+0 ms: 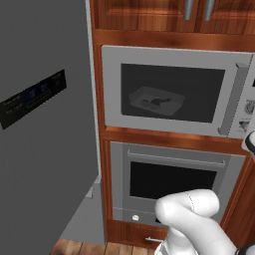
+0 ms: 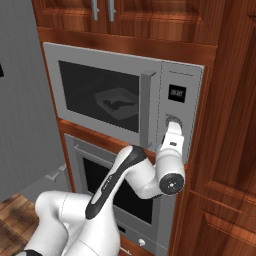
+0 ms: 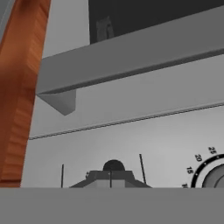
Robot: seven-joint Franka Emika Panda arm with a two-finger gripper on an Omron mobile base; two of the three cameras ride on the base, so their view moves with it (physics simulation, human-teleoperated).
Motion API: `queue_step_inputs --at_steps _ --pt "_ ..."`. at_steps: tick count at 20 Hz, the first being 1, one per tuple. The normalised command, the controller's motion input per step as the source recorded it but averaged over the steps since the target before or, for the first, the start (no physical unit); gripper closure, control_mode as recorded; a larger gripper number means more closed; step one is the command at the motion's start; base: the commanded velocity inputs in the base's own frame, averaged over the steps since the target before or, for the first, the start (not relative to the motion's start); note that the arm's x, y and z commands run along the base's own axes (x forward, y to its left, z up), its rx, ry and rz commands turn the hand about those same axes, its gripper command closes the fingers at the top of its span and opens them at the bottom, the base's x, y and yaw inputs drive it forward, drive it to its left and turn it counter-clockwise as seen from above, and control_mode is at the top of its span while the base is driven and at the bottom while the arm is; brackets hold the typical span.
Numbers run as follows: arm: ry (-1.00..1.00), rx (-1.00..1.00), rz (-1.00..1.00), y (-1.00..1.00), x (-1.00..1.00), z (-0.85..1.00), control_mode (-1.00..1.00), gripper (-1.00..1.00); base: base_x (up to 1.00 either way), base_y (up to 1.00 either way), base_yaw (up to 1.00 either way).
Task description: Place the tupperware containing the chicken drumstick and garlic meal in the microwave. Close the microwave door and press the start button to reheat the meal.
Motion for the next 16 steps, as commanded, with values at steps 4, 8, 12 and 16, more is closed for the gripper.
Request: queue_step_inputs --at_steps 4,8,12,16 --pt "-0.02 0.0 -0.03 -0.03 0.24 -0.11 -1.0 1.0 0.0 0.0 0.0" --pt "-0.01 -0.05 -0.1 0.0 0.3 -0.12 -1.0 1.0 0.0 0.0 0.0" --pt "-0.02 -0.08 -0.15 0.0 0.41 -0.16 -1.0 1.0 0.0 0.0 0.0" --pt "-0.06 -0.09 -0.16 0.0 0.39 -0.21 -1.0 1.0 0.0 0.0 0.0"
